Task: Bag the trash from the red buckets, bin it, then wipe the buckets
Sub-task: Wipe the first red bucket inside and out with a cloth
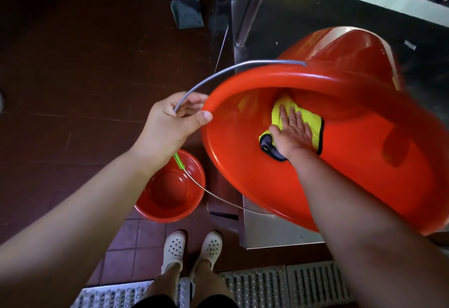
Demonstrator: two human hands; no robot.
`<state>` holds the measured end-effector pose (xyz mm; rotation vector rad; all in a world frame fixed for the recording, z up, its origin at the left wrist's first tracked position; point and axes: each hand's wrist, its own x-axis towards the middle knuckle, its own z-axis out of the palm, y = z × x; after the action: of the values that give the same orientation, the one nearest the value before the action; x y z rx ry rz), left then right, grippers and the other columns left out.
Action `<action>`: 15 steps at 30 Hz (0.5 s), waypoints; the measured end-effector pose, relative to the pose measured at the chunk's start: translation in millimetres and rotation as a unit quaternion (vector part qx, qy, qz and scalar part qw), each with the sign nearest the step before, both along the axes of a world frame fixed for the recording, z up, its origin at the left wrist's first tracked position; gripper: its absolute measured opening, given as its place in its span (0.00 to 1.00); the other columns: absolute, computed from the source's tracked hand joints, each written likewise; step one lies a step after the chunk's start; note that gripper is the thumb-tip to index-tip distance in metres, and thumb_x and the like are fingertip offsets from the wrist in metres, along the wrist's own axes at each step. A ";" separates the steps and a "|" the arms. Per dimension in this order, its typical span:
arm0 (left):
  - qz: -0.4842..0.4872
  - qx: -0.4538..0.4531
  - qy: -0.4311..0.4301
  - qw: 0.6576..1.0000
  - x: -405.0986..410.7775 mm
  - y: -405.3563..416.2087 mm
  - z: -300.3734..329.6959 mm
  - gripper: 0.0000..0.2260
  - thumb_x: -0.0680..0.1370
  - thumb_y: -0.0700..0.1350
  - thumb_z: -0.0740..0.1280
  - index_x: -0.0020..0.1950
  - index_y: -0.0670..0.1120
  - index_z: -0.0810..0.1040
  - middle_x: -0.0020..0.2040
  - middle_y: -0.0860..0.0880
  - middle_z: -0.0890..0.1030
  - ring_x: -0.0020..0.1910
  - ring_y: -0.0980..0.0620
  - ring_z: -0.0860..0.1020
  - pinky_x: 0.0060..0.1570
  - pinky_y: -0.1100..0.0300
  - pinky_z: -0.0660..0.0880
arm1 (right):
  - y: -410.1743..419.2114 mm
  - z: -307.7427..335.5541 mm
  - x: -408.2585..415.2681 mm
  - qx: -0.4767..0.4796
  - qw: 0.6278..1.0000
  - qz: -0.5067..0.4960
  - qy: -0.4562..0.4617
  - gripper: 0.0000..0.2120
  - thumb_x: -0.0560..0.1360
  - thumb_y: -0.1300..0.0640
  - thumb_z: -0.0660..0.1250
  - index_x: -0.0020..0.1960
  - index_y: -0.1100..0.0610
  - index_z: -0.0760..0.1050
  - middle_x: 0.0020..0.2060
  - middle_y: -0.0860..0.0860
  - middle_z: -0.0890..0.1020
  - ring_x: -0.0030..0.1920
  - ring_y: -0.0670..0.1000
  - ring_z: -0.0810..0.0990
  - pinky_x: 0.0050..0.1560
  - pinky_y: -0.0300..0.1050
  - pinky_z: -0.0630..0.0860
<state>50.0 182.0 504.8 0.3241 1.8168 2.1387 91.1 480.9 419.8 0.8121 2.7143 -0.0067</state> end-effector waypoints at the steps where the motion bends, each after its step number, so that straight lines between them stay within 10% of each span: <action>1: 0.004 0.007 -0.022 1.000 3.4 -2.9 -5.9 0.12 0.70 0.42 0.74 0.51 0.51 0.81 0.46 0.53 0.84 0.50 0.56 0.81 0.50 0.65 0.76 | -0.8 -0.3 -0.3 0.005 1.000 0.002 -0.003 0.31 0.79 0.40 0.48 0.77 0.45 0.39 0.77 0.48 0.42 0.76 0.50 0.41 0.74 0.50 0.42; 7: 0.069 0.015 -0.143 0.987 29.7 -3.0 -32.3 0.09 0.73 0.35 0.69 0.51 0.46 0.79 0.45 0.48 0.81 0.46 0.54 0.80 0.50 0.61 0.76 | -25.7 4.8 0.4 -0.011 1.000 0.000 0.004 0.31 0.79 0.42 0.50 0.77 0.47 0.40 0.77 0.51 0.44 0.77 0.51 0.42 0.74 0.52 0.42; 15: 0.088 -0.006 -0.051 0.995 28.3 4.6 -15.5 0.09 0.72 0.34 0.71 0.46 0.48 0.78 0.42 0.48 0.78 0.40 0.57 0.77 0.45 0.66 0.76 | -138.3 5.9 67.8 -0.090 0.975 0.128 0.156 0.36 0.72 0.39 0.47 0.73 0.46 0.33 0.76 0.48 0.40 0.76 0.48 0.39 0.74 0.45 0.39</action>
<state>78.3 186.6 489.2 0.0509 1.8611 2.2147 158.8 342.7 425.8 0.4358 3.0358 -0.3457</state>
